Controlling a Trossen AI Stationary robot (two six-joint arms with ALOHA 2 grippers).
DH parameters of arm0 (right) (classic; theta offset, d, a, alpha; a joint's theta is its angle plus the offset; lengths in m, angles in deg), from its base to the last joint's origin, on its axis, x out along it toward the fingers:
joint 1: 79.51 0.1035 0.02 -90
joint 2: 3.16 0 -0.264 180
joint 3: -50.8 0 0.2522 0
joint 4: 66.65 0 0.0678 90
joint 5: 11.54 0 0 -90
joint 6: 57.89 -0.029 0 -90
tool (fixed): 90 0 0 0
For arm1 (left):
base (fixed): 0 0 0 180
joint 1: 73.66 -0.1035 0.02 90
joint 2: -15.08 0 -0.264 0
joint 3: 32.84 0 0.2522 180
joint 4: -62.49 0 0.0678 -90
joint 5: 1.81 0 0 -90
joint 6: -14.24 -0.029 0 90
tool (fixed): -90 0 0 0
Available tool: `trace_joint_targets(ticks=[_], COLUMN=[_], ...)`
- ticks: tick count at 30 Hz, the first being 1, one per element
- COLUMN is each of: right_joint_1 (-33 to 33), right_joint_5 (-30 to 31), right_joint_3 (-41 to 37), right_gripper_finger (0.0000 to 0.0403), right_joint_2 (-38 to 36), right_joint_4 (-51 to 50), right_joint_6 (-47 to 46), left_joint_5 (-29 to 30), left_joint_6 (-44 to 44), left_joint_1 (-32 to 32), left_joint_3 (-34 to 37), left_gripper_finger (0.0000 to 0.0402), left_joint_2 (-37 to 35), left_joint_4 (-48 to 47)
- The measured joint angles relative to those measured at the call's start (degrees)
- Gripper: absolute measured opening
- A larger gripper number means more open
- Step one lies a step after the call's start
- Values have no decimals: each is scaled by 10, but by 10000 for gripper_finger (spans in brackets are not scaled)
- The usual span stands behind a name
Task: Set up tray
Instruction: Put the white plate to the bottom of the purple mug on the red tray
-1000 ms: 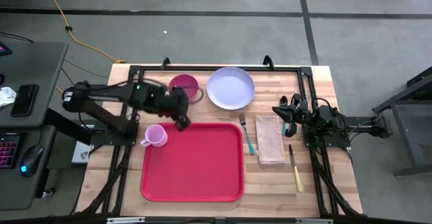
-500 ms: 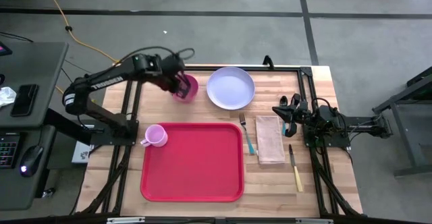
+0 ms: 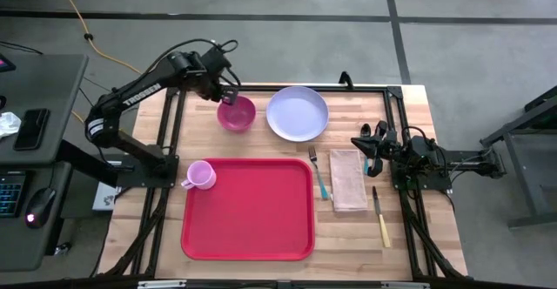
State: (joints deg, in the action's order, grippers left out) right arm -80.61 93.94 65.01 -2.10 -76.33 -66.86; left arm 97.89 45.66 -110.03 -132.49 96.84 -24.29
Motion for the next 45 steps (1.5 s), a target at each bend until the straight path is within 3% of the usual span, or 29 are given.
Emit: trace_joint_targets(ticks=[14,35,39,45], right_joint_1=[0,0,0,0], right_joint_5=[6,6,6,6], right_joint_3=[0,0,0,0], right_gripper_finger=[0,0,0,0], right_joint_2=[0,0,0,0], right_joint_4=[0,0,0,0], right_joint_6=[2,4,4,4], left_joint_5=[-21,2,-11,-12], left_joint_6=[-43,-59,-69,-80], left_joint_1=[-58,-57,-57,-57], left_joint_3=[0,0,0,0], left_gripper_finger=[69,72,105,195], left_joint_2=[99,104,104,104], left_joint_4=[-1,-5,-6,-6])
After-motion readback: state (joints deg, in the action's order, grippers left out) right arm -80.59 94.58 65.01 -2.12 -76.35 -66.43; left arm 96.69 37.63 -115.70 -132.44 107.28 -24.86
